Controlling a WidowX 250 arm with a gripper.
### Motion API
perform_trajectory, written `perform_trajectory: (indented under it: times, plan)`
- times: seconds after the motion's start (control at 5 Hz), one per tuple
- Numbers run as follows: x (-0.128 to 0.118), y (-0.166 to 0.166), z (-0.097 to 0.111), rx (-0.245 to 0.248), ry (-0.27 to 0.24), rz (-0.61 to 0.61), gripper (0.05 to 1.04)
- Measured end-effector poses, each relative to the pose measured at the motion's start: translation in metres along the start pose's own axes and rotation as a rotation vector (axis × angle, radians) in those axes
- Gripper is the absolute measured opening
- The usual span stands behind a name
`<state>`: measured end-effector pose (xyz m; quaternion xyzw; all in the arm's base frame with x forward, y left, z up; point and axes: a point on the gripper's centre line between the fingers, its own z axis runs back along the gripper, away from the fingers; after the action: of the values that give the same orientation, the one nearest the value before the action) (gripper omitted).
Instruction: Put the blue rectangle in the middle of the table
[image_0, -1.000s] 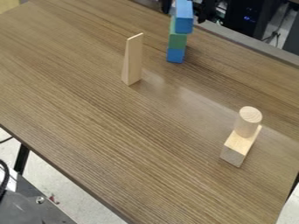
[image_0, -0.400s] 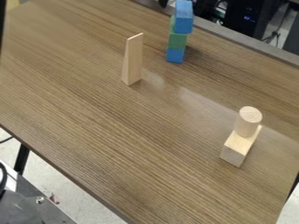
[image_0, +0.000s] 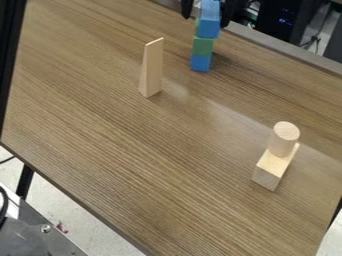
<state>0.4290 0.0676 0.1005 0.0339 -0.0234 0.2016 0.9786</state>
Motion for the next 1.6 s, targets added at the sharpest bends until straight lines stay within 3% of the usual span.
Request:
perform_trajectory:
  times: [0.2,0.4,0.6,0.8,1.2,1.4,1.6]
  plan:
    - [-0.002,0.000,-0.007,-0.026,0.008,0.028,0.668]
    - [-0.003,0.001,-0.010,-0.024,0.003,0.034,0.586]
    - [-0.006,0.001,-0.007,-0.027,-0.006,0.030,0.585]
    - [-0.012,-0.002,0.011,-0.028,-0.056,0.006,0.585]
    - [-0.057,-0.042,0.028,-0.027,-0.116,-0.140,0.585]
    - [-0.086,-0.067,0.011,0.006,-0.092,-0.233,0.585]
    - [-0.101,-0.088,0.006,0.018,-0.092,-0.290,0.585]
